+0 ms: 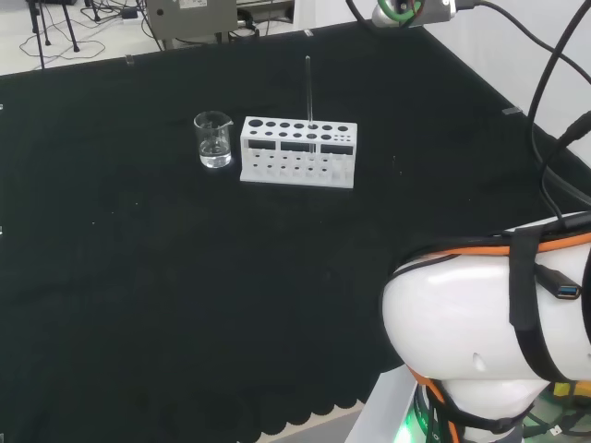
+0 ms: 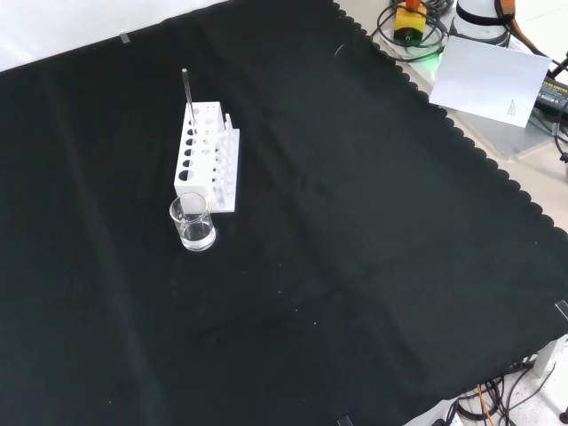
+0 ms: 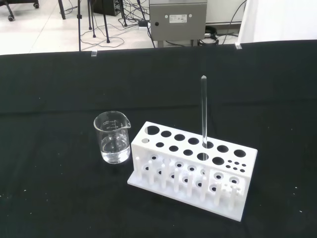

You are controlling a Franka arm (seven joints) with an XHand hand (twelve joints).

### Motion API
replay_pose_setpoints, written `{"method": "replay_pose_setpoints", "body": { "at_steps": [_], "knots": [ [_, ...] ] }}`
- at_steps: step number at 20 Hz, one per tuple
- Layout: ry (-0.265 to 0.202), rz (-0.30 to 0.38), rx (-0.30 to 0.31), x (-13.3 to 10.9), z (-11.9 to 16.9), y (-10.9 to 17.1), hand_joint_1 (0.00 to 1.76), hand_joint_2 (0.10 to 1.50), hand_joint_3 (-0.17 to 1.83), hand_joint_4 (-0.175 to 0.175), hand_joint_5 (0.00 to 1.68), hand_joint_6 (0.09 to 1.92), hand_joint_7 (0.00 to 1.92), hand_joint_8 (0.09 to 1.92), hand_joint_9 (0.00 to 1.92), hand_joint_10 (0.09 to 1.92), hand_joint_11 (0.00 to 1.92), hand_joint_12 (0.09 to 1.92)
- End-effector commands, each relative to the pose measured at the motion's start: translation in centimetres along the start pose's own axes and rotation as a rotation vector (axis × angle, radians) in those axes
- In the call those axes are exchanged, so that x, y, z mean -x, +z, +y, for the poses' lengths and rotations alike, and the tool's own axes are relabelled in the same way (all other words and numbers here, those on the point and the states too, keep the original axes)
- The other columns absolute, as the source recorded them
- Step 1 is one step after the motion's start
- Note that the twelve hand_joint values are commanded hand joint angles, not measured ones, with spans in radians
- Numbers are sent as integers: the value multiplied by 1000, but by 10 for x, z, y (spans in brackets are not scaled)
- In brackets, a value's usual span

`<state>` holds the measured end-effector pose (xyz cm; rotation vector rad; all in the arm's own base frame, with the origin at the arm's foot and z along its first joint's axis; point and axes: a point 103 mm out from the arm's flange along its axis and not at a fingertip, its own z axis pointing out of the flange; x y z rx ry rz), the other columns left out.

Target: Take the glass rod from the white test tube rack.

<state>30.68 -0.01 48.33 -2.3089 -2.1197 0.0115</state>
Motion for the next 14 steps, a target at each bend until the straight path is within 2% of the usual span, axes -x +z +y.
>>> {"method": "replay_pose_setpoints", "body": {
  "at_steps": [1, 4, 5, 7, 10, 11, 12, 14],
  "knots": [
    [-9, -5, 17, 2, 1, 0, 517, 843, 612, -110, 0, 87, 0, 87, 0, 322, 0, 817],
    [-11, -9, 31, -1, 5, 1, 506, 928, 443, -112, 0, 87, 2, 87, 0, 351, 0, 872],
    [17, 4, 37, -2, 6, 1, 505, 940, 420, -112, 0, 87, 6, 87, 0, 376, 0, 905],
    [30, 12, 37, -2, 9, 1, 505, 952, 393, -112, 0, 87, 14, 87, 0, 415, 0, 956],
    [7, 2, 32, -3, 14, 2, 505, 961, 372, -112, 0, 87, 32, 87, 0, 511, 0, 1039],
    [130, -14, -10, 5, 20, 6, 504, 964, 367, -112, 0, 87, 41, 87, 0, 593, 0, 1104],
    [113, -5, 14, 3, 21, 7, 503, 963, 367, -112, 0, 87, 35, 98, 5, 690, 0, 1184],
    [75, 4, 31, 2, 26, 7, 501, 961, 375, -113, 5, 87, 11, 297, 68, 838, 0, 1343]
  ]
}}
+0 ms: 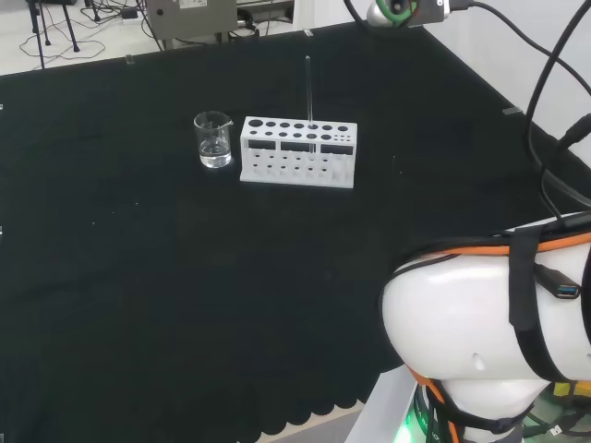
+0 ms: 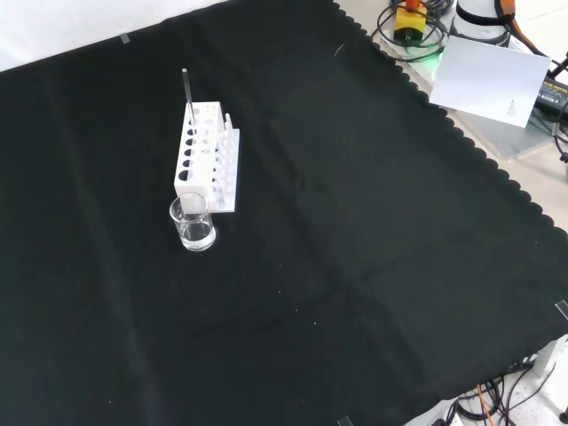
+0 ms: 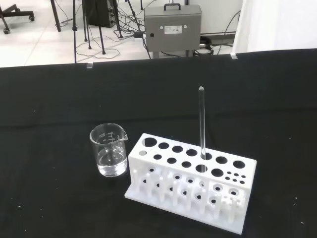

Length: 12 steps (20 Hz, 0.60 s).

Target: Take the glass rod from the white test tube rack.

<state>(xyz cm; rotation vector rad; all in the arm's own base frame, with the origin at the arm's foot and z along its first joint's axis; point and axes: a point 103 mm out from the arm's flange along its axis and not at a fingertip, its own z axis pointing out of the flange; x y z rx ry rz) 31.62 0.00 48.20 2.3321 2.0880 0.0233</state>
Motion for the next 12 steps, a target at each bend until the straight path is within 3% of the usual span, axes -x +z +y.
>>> {"method": "replay_pose_setpoints", "body": {
  "at_steps": [1, 6, 12],
  "knots": [
    [34, 9, 5, 4, 19, 7, 502, 959, 379, -116, 12, 87, 5, 404, 115, 876, 7, 1403],
    [-24, 8, -20, 7, 68, 25, 513, 947, 411, -137, 74, 87, 15, 856, 350, 927, 224, 1444],
    [-41, 55, 36, 8, 91, 43, 527, 944, 431, -153, 130, 87, 129, 980, 492, 948, 349, 1431]
  ]
}}
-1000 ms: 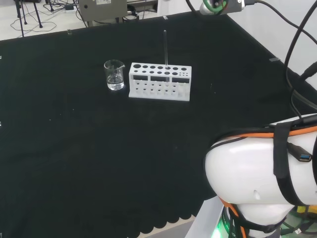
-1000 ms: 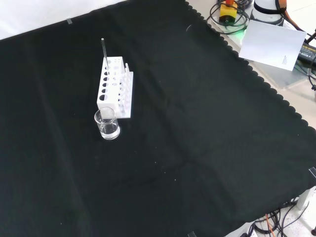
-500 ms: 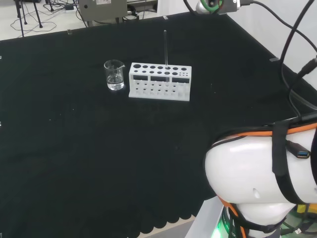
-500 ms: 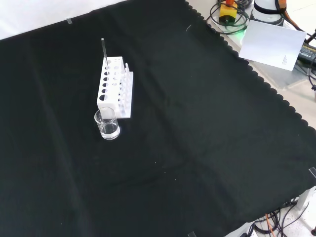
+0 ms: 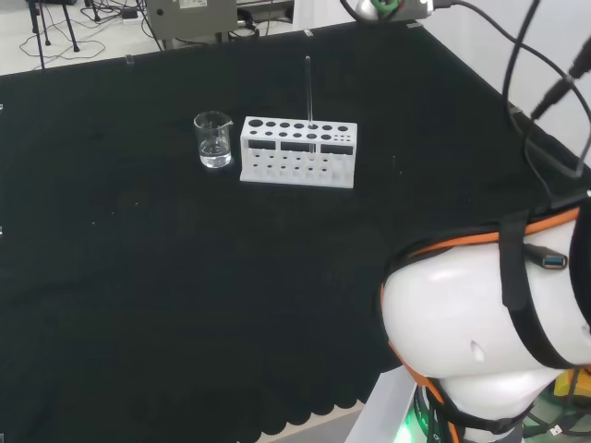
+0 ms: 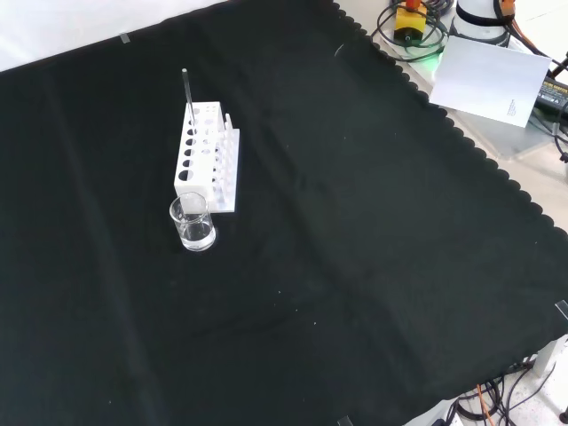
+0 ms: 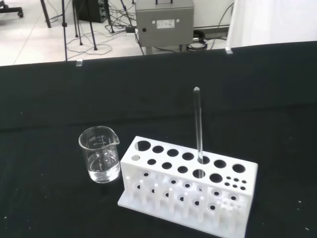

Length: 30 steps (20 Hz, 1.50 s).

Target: Take the glass rod from the white test tube rack.

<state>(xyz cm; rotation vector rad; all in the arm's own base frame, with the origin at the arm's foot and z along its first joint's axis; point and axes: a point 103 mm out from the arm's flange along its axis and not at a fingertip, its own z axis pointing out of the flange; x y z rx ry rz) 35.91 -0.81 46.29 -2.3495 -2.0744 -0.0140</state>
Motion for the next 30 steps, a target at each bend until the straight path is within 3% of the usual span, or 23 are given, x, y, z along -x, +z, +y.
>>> {"method": "replay_pose_setpoints", "body": {
  "at_steps": [1, 8, 11, 16, 24, 30],
  "knots": [
    [-57, 53, 52, 7, 52, 24, 530, 944, 433, -155, 141, 87, 142, 986, 508, 949, 365, 1425],
    [-81, 22, 6, 15, 90, 46, 535, 946, 440, -171, 206, 87, 209, 1013, 579, 967, 441, 1416],
    [-86, 3, 21, 12, 98, 48, 534, 948, 442, -175, 224, 87, 238, 1023, 610, 979, 461, 1414],
    [-103, 30, -31, 22, 128, 60, 533, 952, 445, -175, 260, 87, 290, 1040, 662, 1010, 482, 1409],
    [-126, 29, -36, 27, 160, 88, 534, 959, 447, -175, 304, 87, 352, 1060, 707, 1046, 504, 1408],
    [-128, 50, -75, 40, 182, 111, 533, 963, 449, -175, 320, 91, 380, 1067, 731, 1064, 520, 1404]
  ]
}}
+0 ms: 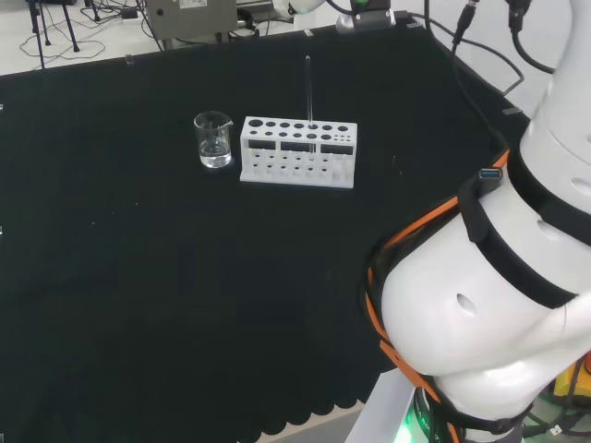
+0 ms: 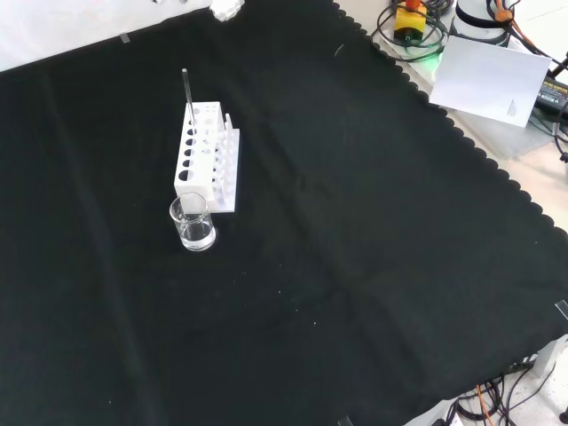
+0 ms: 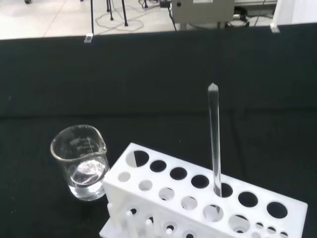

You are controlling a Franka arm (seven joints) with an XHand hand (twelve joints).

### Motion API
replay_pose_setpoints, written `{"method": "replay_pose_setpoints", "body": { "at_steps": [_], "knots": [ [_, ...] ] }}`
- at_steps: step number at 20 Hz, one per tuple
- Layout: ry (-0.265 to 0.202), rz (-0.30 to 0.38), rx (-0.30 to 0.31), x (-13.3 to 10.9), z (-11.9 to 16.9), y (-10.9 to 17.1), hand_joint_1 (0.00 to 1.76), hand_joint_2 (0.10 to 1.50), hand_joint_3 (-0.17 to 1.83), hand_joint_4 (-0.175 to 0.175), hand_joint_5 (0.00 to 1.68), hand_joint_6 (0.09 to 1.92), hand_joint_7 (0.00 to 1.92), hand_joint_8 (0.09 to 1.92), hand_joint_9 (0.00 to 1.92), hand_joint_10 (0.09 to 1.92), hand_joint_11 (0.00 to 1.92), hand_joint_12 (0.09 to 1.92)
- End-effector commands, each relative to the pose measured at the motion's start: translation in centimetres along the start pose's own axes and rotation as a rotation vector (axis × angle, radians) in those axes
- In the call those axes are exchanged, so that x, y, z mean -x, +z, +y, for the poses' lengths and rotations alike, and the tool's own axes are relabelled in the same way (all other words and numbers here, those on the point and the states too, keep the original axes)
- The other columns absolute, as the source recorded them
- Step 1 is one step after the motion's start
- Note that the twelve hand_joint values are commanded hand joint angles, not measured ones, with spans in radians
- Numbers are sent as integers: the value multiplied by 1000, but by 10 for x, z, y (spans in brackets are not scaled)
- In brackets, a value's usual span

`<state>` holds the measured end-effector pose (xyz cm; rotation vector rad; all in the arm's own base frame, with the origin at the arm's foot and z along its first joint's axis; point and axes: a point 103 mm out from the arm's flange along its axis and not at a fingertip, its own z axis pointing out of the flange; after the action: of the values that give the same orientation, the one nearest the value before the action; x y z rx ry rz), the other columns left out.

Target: Take the glass rod from the white test tube rack.

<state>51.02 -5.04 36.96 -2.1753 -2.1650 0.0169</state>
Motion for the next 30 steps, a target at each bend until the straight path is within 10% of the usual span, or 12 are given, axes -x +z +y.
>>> {"method": "replay_pose_setpoints", "body": {
  "at_steps": [1, 30],
  "knots": [
    [-9, 22, -15, 21, 29, 20, 532, 963, 449, -175, 324, 93, 386, 1068, 735, 1067, 522, 1404],
    [2, -3, -135, 41, 52, 96, 542, 967, 458, -175, 281, 648, 672, 1098, 967, 1127, 618, 1379]
  ]
}}
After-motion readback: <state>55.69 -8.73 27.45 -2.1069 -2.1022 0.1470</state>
